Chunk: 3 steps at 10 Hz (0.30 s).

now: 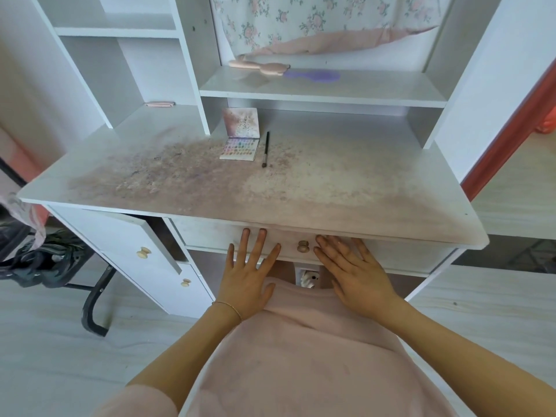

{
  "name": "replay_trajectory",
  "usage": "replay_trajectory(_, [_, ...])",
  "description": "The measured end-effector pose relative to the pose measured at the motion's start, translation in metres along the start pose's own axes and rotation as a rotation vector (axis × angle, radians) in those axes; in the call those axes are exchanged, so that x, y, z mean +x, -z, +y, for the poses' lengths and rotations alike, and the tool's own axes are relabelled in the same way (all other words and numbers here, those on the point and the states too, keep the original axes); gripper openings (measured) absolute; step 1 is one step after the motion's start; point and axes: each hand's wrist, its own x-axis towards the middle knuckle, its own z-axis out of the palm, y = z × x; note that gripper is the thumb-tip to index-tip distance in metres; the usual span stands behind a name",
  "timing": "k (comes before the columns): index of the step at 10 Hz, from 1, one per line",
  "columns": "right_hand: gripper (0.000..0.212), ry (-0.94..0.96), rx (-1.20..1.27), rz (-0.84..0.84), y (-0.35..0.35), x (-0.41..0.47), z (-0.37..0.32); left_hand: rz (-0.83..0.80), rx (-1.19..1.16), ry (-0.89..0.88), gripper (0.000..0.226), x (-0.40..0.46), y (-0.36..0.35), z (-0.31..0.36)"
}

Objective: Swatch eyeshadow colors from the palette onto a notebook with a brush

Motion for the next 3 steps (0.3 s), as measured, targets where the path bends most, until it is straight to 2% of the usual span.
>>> replay_trajectory(1, [0.056,-0.046,0.029,-0.116,0.021,0.000,-0.005,-0.027,-0.075,0.041,0.057,-0.006,0.023,0.007])
replay_trajectory(2, [0.044,-0.086,0.150,-0.292,0.047,0.007,-0.014,0.047,-0.229,0.087,0.029,-0.003,0.052,0.014])
replay_trajectory(3, [0.041,-0.226,0.434,-0.395,0.095,0.020,-0.004,0.173,-0.338,0.084,0.022,0.014,0.087,0.018])
